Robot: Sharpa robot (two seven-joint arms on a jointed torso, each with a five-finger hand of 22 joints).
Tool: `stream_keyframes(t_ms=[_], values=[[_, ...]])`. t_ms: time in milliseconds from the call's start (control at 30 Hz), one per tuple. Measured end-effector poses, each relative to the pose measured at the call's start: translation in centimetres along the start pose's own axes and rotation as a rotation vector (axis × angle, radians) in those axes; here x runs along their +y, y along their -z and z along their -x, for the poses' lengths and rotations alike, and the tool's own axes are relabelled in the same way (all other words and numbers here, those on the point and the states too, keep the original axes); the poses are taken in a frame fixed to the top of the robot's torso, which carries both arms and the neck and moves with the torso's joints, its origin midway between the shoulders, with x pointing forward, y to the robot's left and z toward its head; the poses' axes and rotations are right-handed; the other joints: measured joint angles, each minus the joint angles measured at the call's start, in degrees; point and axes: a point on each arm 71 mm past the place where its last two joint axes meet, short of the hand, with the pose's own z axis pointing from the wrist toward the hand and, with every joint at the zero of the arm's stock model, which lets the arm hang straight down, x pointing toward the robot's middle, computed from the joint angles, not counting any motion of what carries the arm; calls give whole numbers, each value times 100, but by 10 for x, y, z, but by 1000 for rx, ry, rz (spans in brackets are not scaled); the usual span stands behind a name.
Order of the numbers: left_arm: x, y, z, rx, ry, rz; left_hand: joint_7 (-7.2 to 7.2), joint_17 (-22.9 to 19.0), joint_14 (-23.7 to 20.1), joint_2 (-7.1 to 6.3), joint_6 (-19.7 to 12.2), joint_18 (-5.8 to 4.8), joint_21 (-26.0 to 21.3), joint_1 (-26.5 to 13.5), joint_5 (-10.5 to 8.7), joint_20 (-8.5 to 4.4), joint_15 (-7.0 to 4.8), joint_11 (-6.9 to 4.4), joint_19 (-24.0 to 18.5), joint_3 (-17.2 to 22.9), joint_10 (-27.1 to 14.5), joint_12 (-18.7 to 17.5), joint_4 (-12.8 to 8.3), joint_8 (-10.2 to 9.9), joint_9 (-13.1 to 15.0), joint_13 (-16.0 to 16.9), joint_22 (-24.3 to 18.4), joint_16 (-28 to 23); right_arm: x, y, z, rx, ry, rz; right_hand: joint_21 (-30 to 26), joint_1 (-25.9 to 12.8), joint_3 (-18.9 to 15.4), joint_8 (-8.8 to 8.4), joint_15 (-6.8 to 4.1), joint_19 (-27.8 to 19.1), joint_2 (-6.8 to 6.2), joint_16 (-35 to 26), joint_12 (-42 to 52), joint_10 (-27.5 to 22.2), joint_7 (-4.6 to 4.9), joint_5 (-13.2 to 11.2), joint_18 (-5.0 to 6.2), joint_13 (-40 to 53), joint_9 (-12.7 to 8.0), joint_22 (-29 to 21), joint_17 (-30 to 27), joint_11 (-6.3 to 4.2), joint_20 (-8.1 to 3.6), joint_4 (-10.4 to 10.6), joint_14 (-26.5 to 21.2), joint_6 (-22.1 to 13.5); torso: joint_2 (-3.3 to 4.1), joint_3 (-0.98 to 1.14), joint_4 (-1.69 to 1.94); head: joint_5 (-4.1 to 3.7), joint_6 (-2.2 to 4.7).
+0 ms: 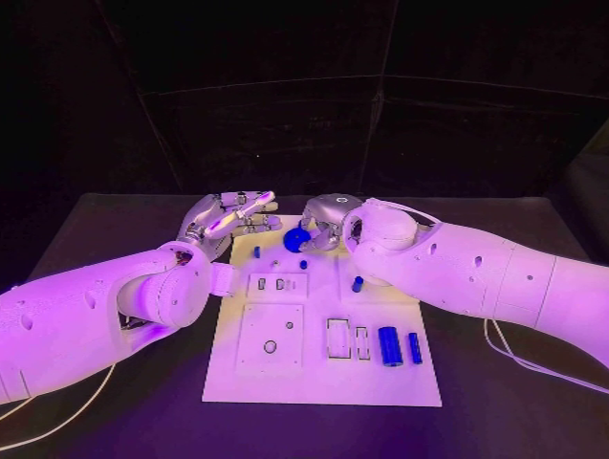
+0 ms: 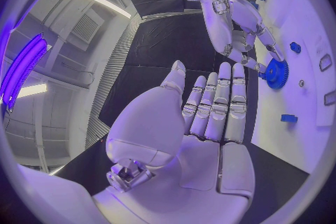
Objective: Assemble the parts on the task board
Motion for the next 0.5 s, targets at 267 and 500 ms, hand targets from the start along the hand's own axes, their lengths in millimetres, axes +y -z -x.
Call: stream_keyframes(t_ms=[267, 500], values=[[0, 1, 3, -5, -2, 1, 0, 0, 0, 0, 0, 0, 0, 0, 0, 0, 0, 0, 0, 0, 0, 0, 0, 0, 0, 0, 0, 0, -12, 11, 6, -66, -25, -1, 0, -27, -79, -113, 21, 0, 25, -2, 0, -21, 42, 129, 0, 0, -7, -2, -1, 21, 0, 66, -21, -107, 0, 1, -11, -8, 49], [-1, 2, 8, -15, -7, 1, 0, -1, 0, 0, 0, 0, -4, 0, 0, 0, 0, 2, 0, 0, -1, 0, 0, -4, 0, 0, 0, 0, -50, 45, 18, -156, -122, -10, 0, 63, -72, -112, 21, -21, 46, -2, -37, 0, -7, 280, 0, 0, 26, -3, -1, 42, 21, 33, -21, 33, -15, 8, -68, 1, 101]])
